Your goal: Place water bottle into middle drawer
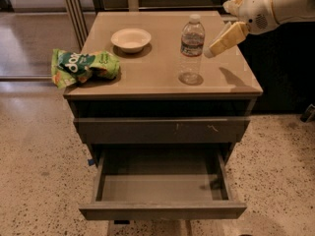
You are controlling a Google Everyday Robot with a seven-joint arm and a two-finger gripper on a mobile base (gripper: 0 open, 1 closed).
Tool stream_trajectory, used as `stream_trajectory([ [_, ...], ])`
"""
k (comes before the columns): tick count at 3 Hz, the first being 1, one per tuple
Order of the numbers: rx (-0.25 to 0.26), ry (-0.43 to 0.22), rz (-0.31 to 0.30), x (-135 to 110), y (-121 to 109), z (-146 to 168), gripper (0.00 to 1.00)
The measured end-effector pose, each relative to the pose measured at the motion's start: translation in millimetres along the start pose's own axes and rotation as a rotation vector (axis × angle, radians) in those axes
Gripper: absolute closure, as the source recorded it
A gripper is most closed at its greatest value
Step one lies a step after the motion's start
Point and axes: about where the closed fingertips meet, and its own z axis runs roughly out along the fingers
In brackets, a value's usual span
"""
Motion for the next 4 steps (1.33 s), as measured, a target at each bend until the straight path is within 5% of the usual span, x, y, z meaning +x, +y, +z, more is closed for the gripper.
stream_trajectory([
  [4,-0.108,-0.040,-0.039,-21,3,70,0.00],
])
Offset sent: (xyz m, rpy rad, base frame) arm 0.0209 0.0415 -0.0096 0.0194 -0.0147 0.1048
